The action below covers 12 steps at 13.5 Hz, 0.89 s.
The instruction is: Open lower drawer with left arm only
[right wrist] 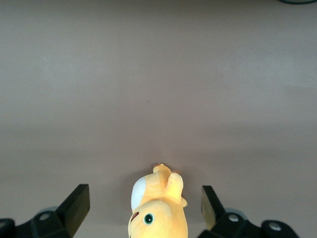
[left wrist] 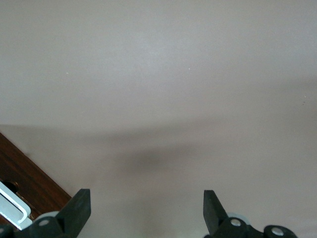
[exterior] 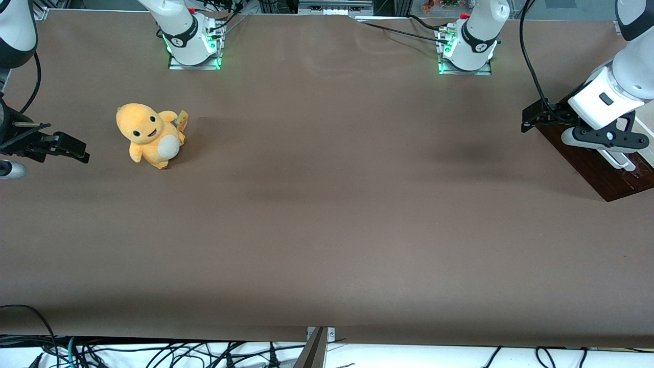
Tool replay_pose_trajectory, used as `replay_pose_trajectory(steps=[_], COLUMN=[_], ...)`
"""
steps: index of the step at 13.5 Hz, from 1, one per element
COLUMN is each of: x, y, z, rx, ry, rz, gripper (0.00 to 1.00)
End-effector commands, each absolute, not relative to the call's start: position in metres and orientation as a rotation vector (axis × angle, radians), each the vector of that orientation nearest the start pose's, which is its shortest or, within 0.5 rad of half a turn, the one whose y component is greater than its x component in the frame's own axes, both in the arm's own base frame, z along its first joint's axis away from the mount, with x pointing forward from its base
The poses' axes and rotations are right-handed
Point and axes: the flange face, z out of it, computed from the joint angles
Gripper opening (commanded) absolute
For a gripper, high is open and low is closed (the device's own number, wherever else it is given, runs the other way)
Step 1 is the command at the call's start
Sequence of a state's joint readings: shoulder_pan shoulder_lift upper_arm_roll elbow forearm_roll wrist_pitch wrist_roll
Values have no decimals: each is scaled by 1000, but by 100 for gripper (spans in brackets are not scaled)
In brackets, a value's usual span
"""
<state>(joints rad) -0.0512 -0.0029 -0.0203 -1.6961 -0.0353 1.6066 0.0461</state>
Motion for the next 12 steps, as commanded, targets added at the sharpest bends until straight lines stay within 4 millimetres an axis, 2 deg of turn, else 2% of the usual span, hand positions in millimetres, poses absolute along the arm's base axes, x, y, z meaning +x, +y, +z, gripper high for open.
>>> replay_pose_trajectory(steps=[1,9,11,12], x=[550,551,553,558], y=[-42,-48,-46,-42], z=[573,567,562,552], rx=[-3188,-3184,-3180,-3146], ry=[204,196,128,71], rz=[181,214,230,253], gripper=[100,100,100,100])
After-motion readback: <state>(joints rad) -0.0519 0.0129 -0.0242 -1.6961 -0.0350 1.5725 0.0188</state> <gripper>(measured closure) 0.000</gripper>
